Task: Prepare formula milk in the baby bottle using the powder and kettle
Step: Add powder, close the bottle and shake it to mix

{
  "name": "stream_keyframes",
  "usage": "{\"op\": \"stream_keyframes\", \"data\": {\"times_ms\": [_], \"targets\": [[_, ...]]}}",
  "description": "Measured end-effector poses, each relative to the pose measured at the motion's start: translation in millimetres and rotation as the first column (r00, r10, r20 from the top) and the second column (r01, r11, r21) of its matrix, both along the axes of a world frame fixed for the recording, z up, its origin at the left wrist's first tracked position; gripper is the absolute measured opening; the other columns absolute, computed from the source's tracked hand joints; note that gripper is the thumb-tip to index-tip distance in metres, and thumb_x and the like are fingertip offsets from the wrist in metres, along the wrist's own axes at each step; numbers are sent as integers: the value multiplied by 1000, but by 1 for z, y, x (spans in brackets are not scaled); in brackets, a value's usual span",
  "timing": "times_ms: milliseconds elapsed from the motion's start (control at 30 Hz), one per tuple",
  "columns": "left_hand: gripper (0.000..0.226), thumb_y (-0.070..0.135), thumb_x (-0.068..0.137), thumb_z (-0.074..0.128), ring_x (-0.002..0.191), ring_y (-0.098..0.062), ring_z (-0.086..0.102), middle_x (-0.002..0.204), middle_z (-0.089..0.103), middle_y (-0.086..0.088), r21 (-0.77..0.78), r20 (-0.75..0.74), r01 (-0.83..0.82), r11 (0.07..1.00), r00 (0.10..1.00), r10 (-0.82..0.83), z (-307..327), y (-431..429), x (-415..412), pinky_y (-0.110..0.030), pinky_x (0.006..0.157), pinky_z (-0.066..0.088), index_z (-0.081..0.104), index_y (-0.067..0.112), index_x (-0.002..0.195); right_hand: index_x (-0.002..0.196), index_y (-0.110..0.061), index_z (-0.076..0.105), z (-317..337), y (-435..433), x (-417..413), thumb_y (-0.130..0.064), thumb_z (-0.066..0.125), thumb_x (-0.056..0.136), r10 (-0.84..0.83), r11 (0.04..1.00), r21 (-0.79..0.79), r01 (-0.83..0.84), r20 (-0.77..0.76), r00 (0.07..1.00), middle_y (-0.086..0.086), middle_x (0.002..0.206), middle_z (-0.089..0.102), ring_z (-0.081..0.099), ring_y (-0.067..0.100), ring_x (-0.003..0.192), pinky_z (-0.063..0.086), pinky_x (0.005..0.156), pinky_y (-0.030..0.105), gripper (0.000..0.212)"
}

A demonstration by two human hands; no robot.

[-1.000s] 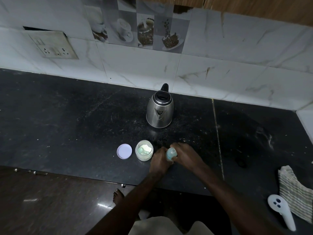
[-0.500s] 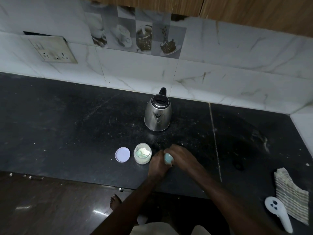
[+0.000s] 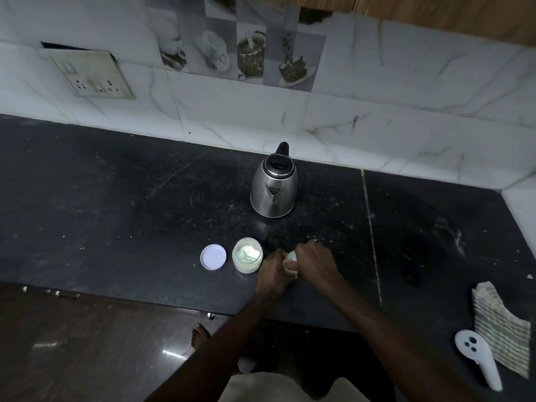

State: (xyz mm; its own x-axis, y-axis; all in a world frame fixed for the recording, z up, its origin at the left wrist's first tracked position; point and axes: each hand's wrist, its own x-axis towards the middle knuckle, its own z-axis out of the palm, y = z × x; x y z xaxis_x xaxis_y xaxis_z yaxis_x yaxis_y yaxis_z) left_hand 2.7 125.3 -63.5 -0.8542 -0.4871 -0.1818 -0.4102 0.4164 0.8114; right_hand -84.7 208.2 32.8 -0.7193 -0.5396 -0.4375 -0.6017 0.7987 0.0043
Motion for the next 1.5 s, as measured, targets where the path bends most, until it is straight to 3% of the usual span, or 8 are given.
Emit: {"op": "stream_keyframes", "data": {"times_ms": [133, 267, 400, 667, 900, 1067, 1167, 1500], "targets": [[46, 38, 72, 86, 93, -27, 71, 101, 75, -5, -13, -5, -1, 1000, 1000, 1, 0, 1, 0, -43, 76, 55, 64, 14, 104, 151, -22, 43, 10, 3, -8, -34, 74, 90, 99, 995, -28, -97, 88, 991, 11, 138, 55, 61, 34, 123, 50, 96, 44, 70], [48, 39, 71, 86, 95, -29, 72, 102, 74, -6, -9, 2, -9, 1000, 1000, 9, -1, -1, -3, -44, 78, 56, 64, 14, 105, 117, -17, 69, 16, 3, -11, -29, 49, 94, 192, 980, -58, -188, 59, 980, 10, 125, 60, 63, 31, 116, 50, 94, 37, 33], [49, 36, 70, 88, 95, -30, 71, 103, 74, -7, -22, 9, 12, 1000, 1000, -12, -2, -1, -2, -44, 76, 55, 64, 13, 106, 112, -15, 71, 17, 3, -15, -17, 68, 88, 207, 978, -39, -204, 91, 974, 12, 116, 66, 66, 30, 105, 50, 85, 37, 24], [48, 39, 73, 86, 94, -28, 70, 103, 73, -6, -38, 17, 10, 999, 1000, -9, 0, 0, -3, -44, 75, 56, 65, 13, 107, 112, -3, 67, 3, 8, -15, -45, 73, 90, 33, 997, -69, -30, 40, 999, 19, 115, 67, 65, 32, 106, 43, 80, 33, 47], [48, 33, 71, 89, 96, -29, 69, 104, 72, -7, -53, 28, 25, 998, 999, -23, 1, 0, 0, -45, 75, 56, 62, 13, 106, 108, -7, 69, 0, 24, 6, -77, 43, 94, -99, 990, -105, 98, 3, 995, 17, 112, 69, 68, 35, 105, 54, 86, 43, 76], [45, 47, 74, 79, 96, -25, 69, 104, 72, -2, -17, 16, 32, 999, 999, -32, 3, 1, 3, -42, 78, 55, 63, 19, 106, 121, -24, 60, -17, 64, 38, -66, 40, 103, -196, 972, -142, 189, -33, 980, 8, 116, 70, 68, 32, 107, 54, 86, 42, 49], [44, 43, 75, 80, 96, -28, 69, 104, 73, -5, -41, 6, 45, 998, 999, -45, 3, -1, 4, -41, 78, 54, 65, 17, 108, 136, -32, 51, -25, 77, 55, -73, 38, 99, -320, 924, -209, 320, 36, 947, 9, 117, 70, 68, 35, 108, 54, 87, 44, 57], [57, 26, 74, 87, 102, -29, 71, 114, 75, -9, -30, -30, 67, 997, 997, -68, 26, 5, 14, -34, 82, 53, 64, 12, 124, 164, -29, 21, -24, 81, 36, -21, 72, 91, -230, 790, -495, 361, 307, 923, -2, 130, 63, 64, 15, 112, 55, 99, 39, 89]]}}
